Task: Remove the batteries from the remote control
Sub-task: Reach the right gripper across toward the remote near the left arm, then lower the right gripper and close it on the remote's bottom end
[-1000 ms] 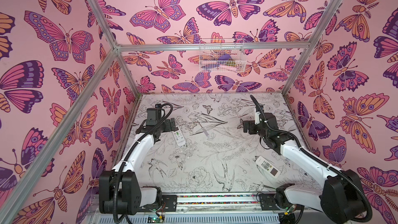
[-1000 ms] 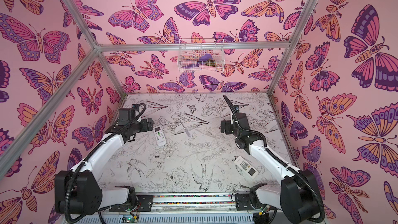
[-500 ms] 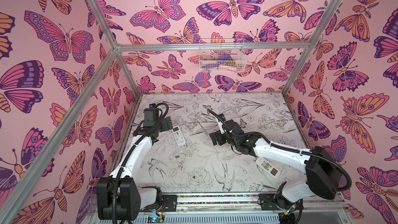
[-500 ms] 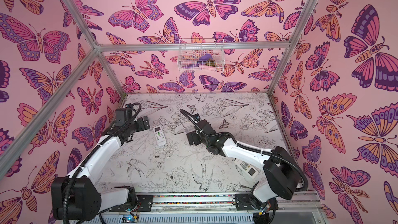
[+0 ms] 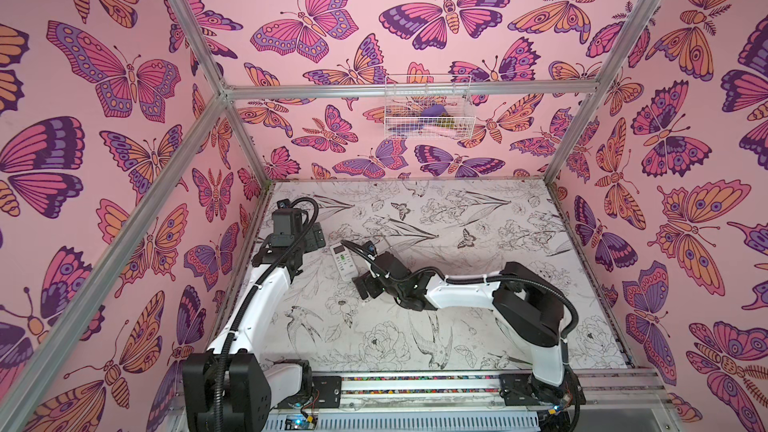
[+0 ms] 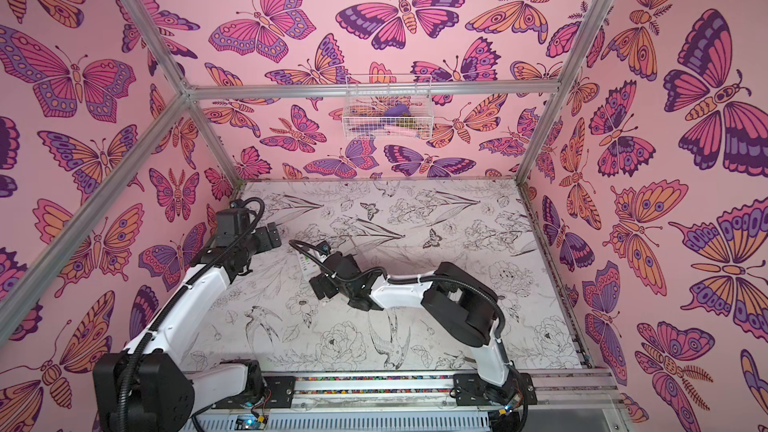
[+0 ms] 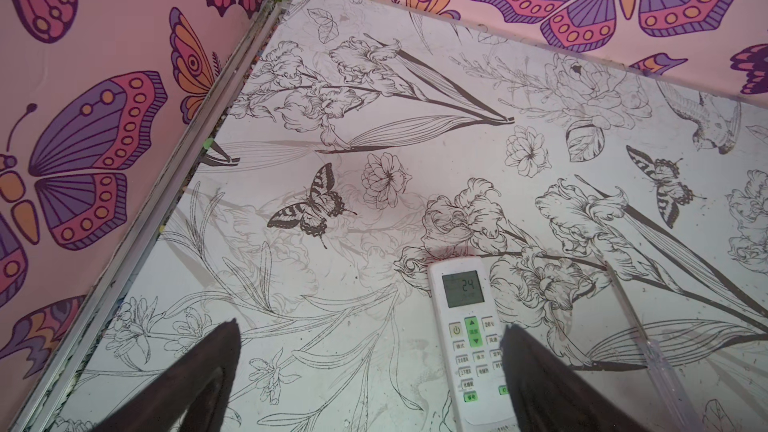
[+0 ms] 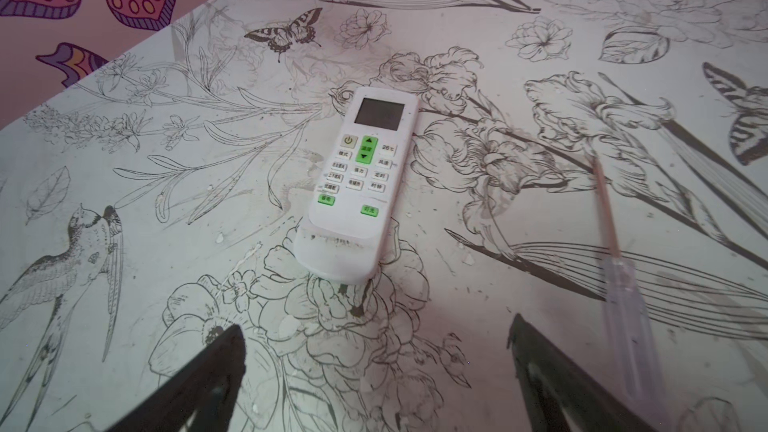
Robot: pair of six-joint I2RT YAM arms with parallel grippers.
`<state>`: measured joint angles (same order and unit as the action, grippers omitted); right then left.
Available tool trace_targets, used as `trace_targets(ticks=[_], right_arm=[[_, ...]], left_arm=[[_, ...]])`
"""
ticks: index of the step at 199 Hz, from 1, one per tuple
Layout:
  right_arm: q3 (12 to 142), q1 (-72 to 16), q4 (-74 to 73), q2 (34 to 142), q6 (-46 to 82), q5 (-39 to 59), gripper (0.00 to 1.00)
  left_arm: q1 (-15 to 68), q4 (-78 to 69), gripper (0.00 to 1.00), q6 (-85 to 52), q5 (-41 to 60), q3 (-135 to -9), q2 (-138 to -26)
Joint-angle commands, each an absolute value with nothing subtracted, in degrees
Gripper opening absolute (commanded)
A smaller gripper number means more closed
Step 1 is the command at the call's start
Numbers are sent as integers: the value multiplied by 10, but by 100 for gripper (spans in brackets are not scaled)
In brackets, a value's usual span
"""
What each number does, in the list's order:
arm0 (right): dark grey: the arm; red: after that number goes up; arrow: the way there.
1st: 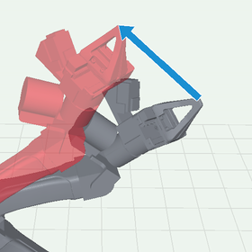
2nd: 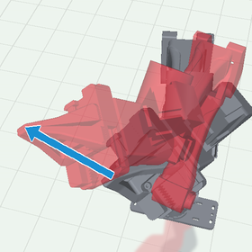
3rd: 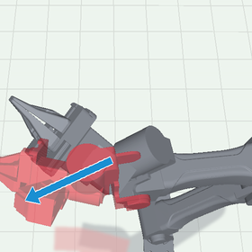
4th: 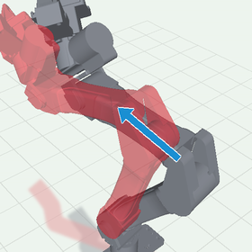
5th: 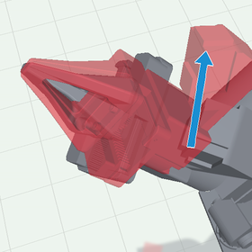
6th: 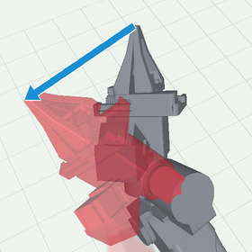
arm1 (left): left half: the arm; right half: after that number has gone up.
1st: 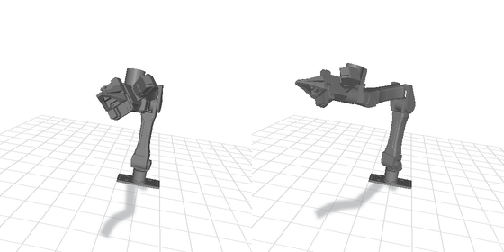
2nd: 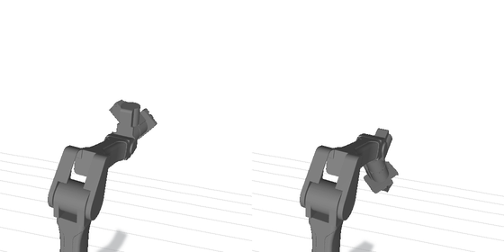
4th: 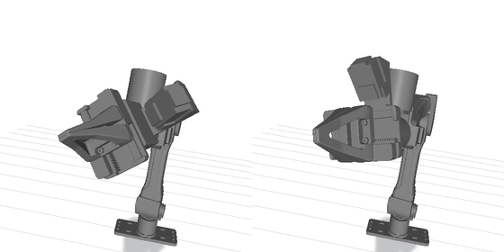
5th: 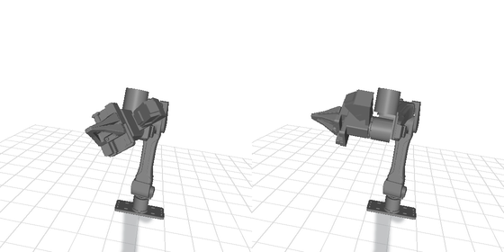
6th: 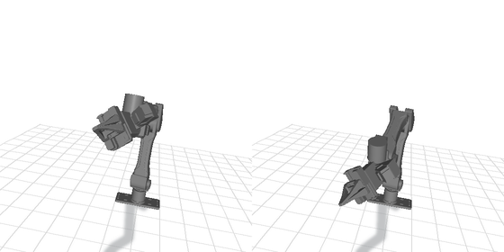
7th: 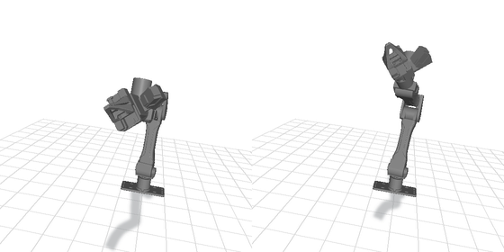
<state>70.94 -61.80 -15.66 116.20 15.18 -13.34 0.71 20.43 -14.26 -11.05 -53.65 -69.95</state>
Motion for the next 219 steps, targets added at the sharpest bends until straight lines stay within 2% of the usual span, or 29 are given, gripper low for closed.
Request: trace_targets(ticks=[1, 44, 97, 126, 219], right_arm=[[744, -624, -182, 1200, 154, -134, 99], [781, -640, -199, 1267, 139, -134, 99], [831, -640, -158, 1317, 160, -197, 100], [832, -640, -189, 1338, 167, -205, 100], [859, -629, -220, 1384, 180, -224, 93]], left_arm=[[3, 222, 99, -151, -129, -541, -690], [4, 223, 99, -155, -124, -543, -691], [5, 236, 99, -156, -120, -553, -691], [8, 229, 99, -156, -124, -552, -693], [11, 219, 99, -144, -121, -543, -678]])
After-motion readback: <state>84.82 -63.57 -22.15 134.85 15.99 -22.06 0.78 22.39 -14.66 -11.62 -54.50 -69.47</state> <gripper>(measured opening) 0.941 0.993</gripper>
